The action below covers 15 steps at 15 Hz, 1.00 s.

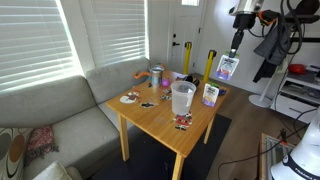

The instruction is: Remove the plastic bottles from the bucket

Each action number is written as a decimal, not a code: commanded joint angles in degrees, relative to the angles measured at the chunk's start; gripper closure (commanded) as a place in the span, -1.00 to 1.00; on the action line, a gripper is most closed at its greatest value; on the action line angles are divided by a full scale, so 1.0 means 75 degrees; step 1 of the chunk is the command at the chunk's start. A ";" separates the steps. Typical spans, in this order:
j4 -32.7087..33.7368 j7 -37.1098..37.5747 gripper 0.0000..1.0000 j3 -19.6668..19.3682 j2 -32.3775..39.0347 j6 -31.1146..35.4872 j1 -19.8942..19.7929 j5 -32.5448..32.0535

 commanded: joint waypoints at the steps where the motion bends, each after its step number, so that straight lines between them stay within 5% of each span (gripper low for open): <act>1: -0.0337 -0.0297 0.89 -0.0079 -0.0079 0.0024 -0.0158 -0.0256; 15: -0.1884 0.0101 0.89 0.0034 0.0057 0.1735 -0.0280 -0.0282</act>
